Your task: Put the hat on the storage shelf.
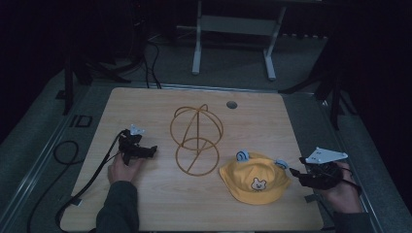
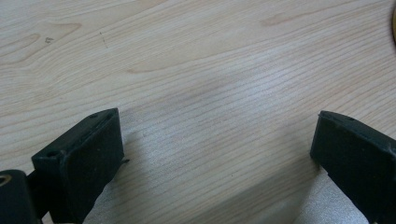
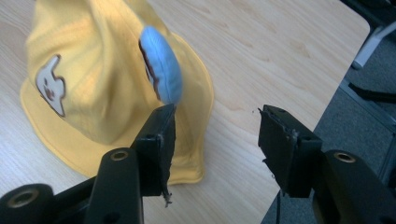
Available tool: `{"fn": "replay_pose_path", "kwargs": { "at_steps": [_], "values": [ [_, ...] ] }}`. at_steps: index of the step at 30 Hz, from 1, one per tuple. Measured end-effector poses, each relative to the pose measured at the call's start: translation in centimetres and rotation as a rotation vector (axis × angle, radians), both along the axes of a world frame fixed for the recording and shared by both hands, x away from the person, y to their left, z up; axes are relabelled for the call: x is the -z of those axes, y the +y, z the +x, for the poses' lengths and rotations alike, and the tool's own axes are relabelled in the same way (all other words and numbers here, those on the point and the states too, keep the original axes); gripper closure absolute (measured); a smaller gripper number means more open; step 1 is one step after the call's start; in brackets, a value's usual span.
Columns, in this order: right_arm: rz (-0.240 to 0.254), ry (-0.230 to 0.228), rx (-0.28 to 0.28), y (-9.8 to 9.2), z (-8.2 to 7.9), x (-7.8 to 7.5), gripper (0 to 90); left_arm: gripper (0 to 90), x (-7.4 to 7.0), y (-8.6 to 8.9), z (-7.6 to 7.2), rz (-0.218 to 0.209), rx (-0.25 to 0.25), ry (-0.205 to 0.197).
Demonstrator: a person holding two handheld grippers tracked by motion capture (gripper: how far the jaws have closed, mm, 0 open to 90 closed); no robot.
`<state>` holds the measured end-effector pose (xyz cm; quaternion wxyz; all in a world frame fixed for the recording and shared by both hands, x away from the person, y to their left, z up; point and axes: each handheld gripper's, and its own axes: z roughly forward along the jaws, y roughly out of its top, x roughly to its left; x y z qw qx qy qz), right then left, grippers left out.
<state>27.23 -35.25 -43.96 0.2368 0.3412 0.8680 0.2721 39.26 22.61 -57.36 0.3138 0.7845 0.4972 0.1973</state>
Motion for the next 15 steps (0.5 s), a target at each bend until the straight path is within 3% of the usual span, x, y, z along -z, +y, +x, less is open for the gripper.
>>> {"fn": "replay_pose_path", "kwargs": {
  "at_steps": [7, 15],
  "values": [
    [0.013, 0.004, -0.045, 0.5, 0.6, -1.5, 46.5, 2.4, 0.0, 0.0, 0.1, -0.001, -0.002, 0.0],
    [-0.015, 0.007, -0.091, 1.4, 0.8, -3.0, 46.0, 2.4, 0.0, 0.0, 0.1, -0.001, -0.004, -0.001]
  ]
}}
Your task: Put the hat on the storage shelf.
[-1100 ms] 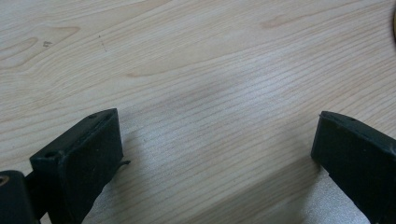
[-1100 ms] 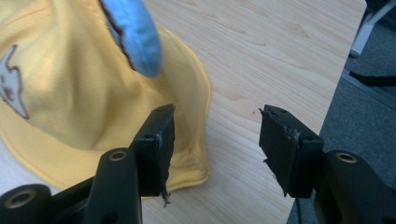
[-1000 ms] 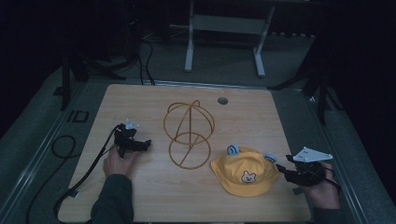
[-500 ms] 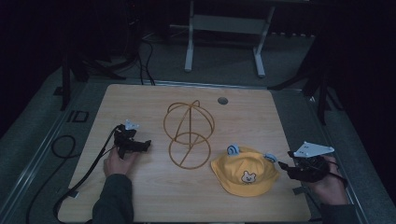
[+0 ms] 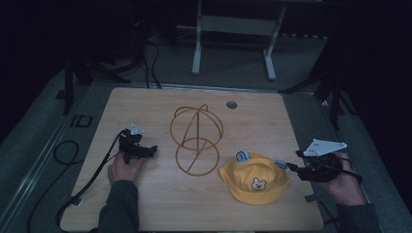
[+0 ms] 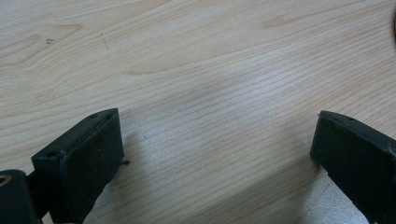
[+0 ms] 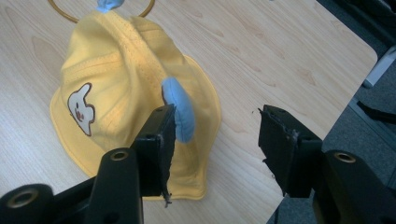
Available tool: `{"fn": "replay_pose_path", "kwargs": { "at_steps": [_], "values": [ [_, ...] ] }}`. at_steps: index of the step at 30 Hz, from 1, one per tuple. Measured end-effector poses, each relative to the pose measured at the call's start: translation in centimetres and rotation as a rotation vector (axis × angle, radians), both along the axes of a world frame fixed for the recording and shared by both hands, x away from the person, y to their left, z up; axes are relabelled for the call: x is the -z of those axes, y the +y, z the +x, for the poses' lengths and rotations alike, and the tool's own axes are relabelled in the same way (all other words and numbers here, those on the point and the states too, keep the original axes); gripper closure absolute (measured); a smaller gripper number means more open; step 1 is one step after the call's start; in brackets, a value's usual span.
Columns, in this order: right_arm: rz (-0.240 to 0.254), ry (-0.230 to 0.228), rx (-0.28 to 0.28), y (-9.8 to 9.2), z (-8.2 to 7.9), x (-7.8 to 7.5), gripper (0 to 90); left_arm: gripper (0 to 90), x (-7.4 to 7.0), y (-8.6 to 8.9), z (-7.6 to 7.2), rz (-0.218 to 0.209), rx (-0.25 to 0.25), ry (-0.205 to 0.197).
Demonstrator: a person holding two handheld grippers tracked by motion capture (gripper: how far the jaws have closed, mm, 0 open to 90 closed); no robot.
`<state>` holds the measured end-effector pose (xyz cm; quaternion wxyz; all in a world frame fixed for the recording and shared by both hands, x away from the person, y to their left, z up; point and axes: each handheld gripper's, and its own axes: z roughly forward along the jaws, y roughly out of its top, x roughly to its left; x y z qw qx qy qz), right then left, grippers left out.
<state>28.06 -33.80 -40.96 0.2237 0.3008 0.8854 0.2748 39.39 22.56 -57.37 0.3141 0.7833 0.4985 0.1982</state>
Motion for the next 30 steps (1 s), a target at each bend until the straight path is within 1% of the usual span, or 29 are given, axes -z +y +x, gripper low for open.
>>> {"fn": "replay_pose_path", "kwargs": {
  "at_steps": [6, 7, 8, 9, 14, 16, 18, 19, 20, 21, 22, 24, 26, 27, 29, 30],
  "values": [
    [-0.003, 0.011, -0.019, 0.6, 0.1, -0.7, 45.5, 2.4, 0.0, 0.0, 0.1, 0.001, -0.004, 0.001],
    [-0.007, 0.01, -0.025, 0.8, 0.2, -0.8, 45.1, 2.4, 0.0, 0.0, 0.1, 0.0, -0.005, 0.001],
    [-0.025, 0.011, -0.037, 1.3, 0.2, -1.0, 43.6, 2.4, 0.0, 0.0, 0.1, 0.001, -0.006, 0.0],
    [-0.03, 0.011, -0.039, 1.5, 0.3, -1.0, 43.1, 2.4, 0.0, -0.1, 0.2, 0.0, -0.014, -0.001],
    [-0.037, 0.014, -0.055, 2.3, 0.5, -1.3, 41.7, 2.4, 0.0, -0.1, 0.2, 0.001, -0.015, -0.001],
    [-0.057, 0.022, -0.07, 3.0, 0.8, -1.4, 41.1, 2.4, 0.0, -0.1, 0.2, 0.001, -0.015, -0.001],
    [-0.063, 0.024, -0.078, 3.2, 0.9, -1.4, 40.9, 2.4, 0.0, -0.1, 0.2, 0.001, -0.015, -0.001],
    [-0.079, 0.028, -0.091, 3.7, 1.0, -1.4, 40.3, 2.4, 0.0, -0.1, 0.2, 0.001, -0.015, -0.001],
    [-0.079, 0.028, -0.091, 3.7, 1.0, -1.4, 40.3, 2.4, 0.0, -0.1, 0.2, 0.001, -0.015, -0.001],
    [-0.1, 0.035, -0.105, 4.3, 1.3, -1.4, 39.8, 2.4, 0.0, -0.1, 0.2, 0.001, -0.015, -0.001],
    [-0.11, 0.04, -0.111, 4.6, 1.3, -1.4, 39.8, 2.4, 0.0, -0.1, 0.2, 0.001, -0.015, -0.001],
    [-0.114, 0.042, -0.116, 4.8, 1.4, -1.3, 39.8, 2.4, 0.0, -0.1, 0.2, 0.001, -0.015, -0.001],
    [-0.134, 0.049, -0.135, 5.6, 1.6, -1.3, 39.8, 2.4, 0.0, -0.1, 0.2, 0.002, -0.016, 0.0],
    [-0.134, 0.049, -0.135, 5.6, 1.6, -1.3, 39.8, 2.4, 0.0, -0.1, 0.2, 0.002, -0.016, 0.0],
    [-0.165, 0.065, -0.15, 6.3, 2.0, -1.1, 39.9, 2.3, 0.0, -0.1, 0.2, 0.001, -0.018, 0.0],
    [-0.165, 0.065, -0.15, 6.3, 2.0, -1.1, 39.9, 2.3, 0.0, -0.1, 0.2, 0.002, -0.019, 0.0]
  ]
}}
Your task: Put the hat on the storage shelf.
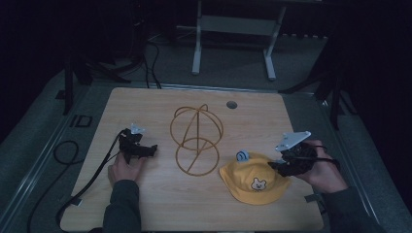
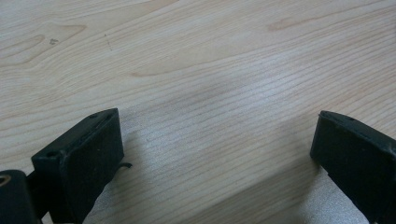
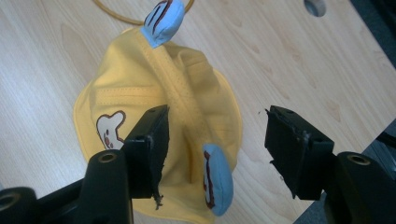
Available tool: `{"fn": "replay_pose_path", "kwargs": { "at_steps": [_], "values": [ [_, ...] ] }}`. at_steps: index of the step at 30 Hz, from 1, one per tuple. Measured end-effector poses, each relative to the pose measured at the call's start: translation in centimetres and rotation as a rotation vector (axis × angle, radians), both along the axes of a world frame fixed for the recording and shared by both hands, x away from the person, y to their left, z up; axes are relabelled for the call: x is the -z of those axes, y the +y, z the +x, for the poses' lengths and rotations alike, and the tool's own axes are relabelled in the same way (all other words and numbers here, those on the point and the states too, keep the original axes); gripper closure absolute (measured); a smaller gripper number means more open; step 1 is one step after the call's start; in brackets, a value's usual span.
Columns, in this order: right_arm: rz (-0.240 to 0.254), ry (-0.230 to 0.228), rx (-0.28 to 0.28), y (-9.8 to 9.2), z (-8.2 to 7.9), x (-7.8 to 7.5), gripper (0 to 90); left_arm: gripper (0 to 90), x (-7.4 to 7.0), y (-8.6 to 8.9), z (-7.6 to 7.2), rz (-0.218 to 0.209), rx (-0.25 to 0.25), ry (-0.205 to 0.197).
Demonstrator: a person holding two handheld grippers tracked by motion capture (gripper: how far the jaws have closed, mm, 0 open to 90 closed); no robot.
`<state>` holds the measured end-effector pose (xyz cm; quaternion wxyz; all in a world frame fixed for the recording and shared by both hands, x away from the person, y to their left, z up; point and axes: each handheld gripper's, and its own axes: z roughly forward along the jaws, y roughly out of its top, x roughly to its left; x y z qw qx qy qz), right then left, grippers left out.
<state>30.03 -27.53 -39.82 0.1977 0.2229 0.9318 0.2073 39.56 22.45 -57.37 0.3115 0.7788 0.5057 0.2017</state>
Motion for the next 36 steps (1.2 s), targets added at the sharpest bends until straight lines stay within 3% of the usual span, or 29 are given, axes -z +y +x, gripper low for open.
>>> {"fn": "replay_pose_path", "kwargs": {
  "at_steps": [6, 7, 19, 23, 26, 31, 36],
  "values": [
    [-0.044, 0.024, -0.028, 1.1, 0.5, 0.2, 40.6, 2.3, 0.0, 0.0, 0.0, 0.0, 0.0, 0.0],
    [-0.05, 0.044, -0.041, 1.5, 0.8, 0.4, 43.1, 2.3, 0.0, 0.0, 0.0, 0.0, -0.001, 0.0],
    [-0.066, 0.144, -0.065, 2.1, 1.9, 1.5, 51.6, 2.4, 0.0, 0.0, 0.0, 0.0, -0.001, 0.0],
    [-0.079, 0.16, -0.066, 2.4, 2.2, 1.8, 53.2, 2.3, 0.0, 0.0, 0.0, -0.001, 0.0, 0.0],
    [-0.092, 0.18, -0.08, 2.7, 2.5, 2.2, 60.7, 2.3, 0.0, 0.0, 0.0, 0.0, 0.001, 0.001],
    [-0.108, 0.205, -0.083, 2.9, 3.0, 2.8, 61.4, 2.4, 0.0, 0.0, 0.1, -0.001, 0.001, 0.001],
    [-0.101, 0.23, -0.084, 2.9, 3.3, 3.3, 66.8, 2.3, 0.0, 0.0, 0.1, -0.001, 0.0, 0.001]
  ]
}}
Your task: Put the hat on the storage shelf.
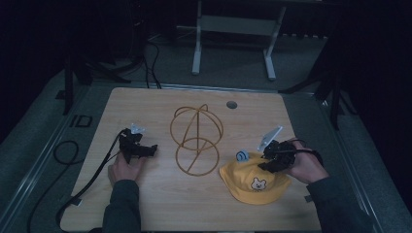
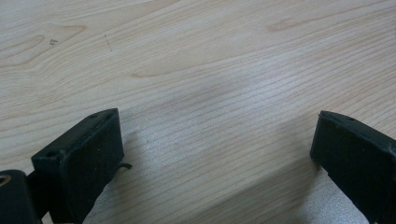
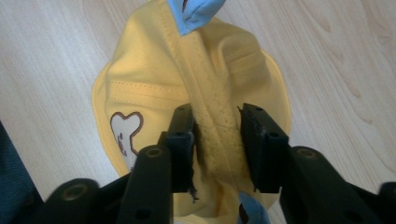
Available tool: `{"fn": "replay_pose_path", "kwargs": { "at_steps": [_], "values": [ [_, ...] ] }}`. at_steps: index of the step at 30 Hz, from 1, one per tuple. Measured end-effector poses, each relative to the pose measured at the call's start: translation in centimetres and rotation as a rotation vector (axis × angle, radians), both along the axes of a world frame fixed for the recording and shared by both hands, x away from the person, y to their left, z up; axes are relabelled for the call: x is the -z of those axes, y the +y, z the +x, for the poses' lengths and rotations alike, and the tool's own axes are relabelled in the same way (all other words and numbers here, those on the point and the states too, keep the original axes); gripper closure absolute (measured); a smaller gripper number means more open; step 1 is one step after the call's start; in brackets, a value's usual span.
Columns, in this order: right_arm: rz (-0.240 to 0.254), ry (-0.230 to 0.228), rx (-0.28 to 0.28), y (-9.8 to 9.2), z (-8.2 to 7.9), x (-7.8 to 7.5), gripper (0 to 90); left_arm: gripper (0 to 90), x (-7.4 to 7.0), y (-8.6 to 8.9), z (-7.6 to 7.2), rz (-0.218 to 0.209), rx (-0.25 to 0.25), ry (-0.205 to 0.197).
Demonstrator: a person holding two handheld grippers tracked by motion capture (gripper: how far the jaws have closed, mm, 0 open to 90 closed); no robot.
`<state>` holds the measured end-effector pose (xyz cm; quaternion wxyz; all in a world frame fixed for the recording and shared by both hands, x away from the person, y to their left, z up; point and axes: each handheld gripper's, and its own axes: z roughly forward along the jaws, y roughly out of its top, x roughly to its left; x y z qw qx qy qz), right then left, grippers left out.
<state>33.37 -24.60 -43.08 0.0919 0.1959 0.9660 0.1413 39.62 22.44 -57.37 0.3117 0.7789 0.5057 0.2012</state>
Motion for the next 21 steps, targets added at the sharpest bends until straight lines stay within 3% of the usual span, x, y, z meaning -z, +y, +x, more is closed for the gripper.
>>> {"fn": "replay_pose_path", "kwargs": {
  "at_steps": [12, 21],
  "values": [
    [0.003, -0.021, -0.016, -0.5, -0.1, -0.1, 73.8, 2.4, 0.0, 0.0, 0.0, -0.001, 0.0, 0.0],
    [0.029, -0.046, -0.03, -1.0, -0.5, -1.2, 75.5, 2.4, 0.0, 0.0, 0.1, -0.002, -0.002, 0.0]
  ]
}}
